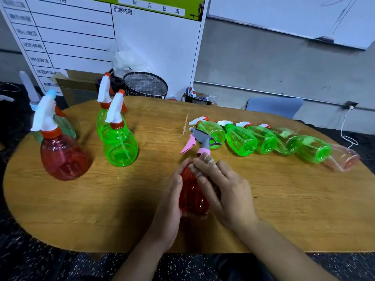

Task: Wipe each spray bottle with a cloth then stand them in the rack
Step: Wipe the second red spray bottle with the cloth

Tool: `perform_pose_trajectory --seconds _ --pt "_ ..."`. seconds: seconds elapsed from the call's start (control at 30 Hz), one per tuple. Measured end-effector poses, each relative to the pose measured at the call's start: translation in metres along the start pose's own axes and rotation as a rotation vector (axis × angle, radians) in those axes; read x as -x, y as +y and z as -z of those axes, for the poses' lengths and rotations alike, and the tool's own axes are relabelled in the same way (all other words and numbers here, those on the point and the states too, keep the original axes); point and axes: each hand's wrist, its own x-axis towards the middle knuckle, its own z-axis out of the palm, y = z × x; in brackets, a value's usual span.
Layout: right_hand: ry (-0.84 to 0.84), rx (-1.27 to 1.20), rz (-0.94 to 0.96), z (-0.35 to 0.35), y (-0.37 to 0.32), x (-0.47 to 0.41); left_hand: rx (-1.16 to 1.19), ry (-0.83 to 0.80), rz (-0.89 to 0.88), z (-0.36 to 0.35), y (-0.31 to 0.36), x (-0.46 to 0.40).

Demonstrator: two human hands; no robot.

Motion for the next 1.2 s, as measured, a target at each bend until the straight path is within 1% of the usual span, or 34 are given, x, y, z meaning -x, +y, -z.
perform_pose_trajectory --seconds 0.07,0.13,0.17,0.23,0.27,0.3,0.37,0.4,0.43,0.47,0.57,0.63,0.73,0.8,0.83,0.87,0.97,1.03,1.1,1.13,1.2 --pt "-0.024 0.006 0.180 0.003 0.001 0.013 0.007 0.022 -0.009 0.001 -0.002 -0.004" --pt "-0.085 0.027 0.379 0.004 0.002 0.023 -0.010 0.054 -0.034 0.001 -0.003 -0.006" --pt "-0.113 0.034 0.450 0.005 0.000 0.026 -0.020 0.060 -0.041 0.002 -0.002 -0.006" --pt "-0.132 0.017 0.493 0.014 -0.003 0.020 -0.017 0.049 -0.039 0.001 -0.002 -0.004" --pt "-0.110 0.001 0.456 0.019 -0.003 0.013 -0.025 0.040 -0.035 0.000 -0.002 -0.003" --pt "-0.068 -0.008 0.373 0.025 -0.003 0.005 -0.043 0.030 -0.031 -0.001 -0.002 -0.002" --pt "0.012 0.008 0.122 0.030 0.002 -0.014 -0.065 0.020 -0.033 -0.002 -0.003 -0.001" --pt "0.026 0.031 0.016 0.027 0.004 -0.022 -0.066 0.015 -0.033 -0.002 -0.004 -0.001" --pt "0.018 0.059 -0.048 0.022 0.006 -0.026 -0.064 0.011 -0.029 -0.002 -0.003 0.000" --pt "-0.001 0.078 -0.065 0.015 0.006 -0.026 -0.061 0.013 -0.023 -0.001 -0.003 -0.001" --pt "-0.052 0.051 0.005 0.007 0.002 -0.013 -0.075 0.007 0.003 -0.002 -0.004 -0.001" --pt "-0.069 0.037 0.149 0.007 -0.002 -0.003 -0.089 0.008 0.006 -0.002 -0.005 -0.001" --pt "-0.126 0.093 0.406 0.002 -0.006 0.014 -0.106 0.031 -0.028 -0.001 -0.004 -0.002" --pt "-0.156 0.086 0.468 0.005 -0.008 0.019 -0.133 0.029 -0.046 -0.001 -0.002 0.000" --pt "-0.142 0.050 0.458 0.009 -0.006 0.019 -0.126 0.029 -0.043 -0.001 -0.002 0.001" --pt "-0.114 -0.002 0.405 0.014 -0.004 0.015 -0.109 0.024 -0.035 0.000 -0.002 0.001" --pt "0.001 -0.106 0.070 0.023 0.004 -0.006 -0.068 -0.020 -0.003 -0.003 0.000 0.002" --pt "0.035 -0.086 -0.077 0.017 0.010 -0.016 -0.051 -0.041 -0.006 -0.004 0.002 0.003" --pt "-0.015 -0.095 -0.083 0.009 0.008 -0.012 -0.050 -0.057 0.004 -0.005 0.004 0.002" --pt "-0.046 -0.118 -0.046 0.006 0.005 -0.006 -0.048 -0.057 0.009 -0.005 0.004 0.001" --pt "-0.085 -0.141 0.103 0.005 0.000 0.010 -0.009 -0.026 -0.008 -0.004 0.002 0.000"
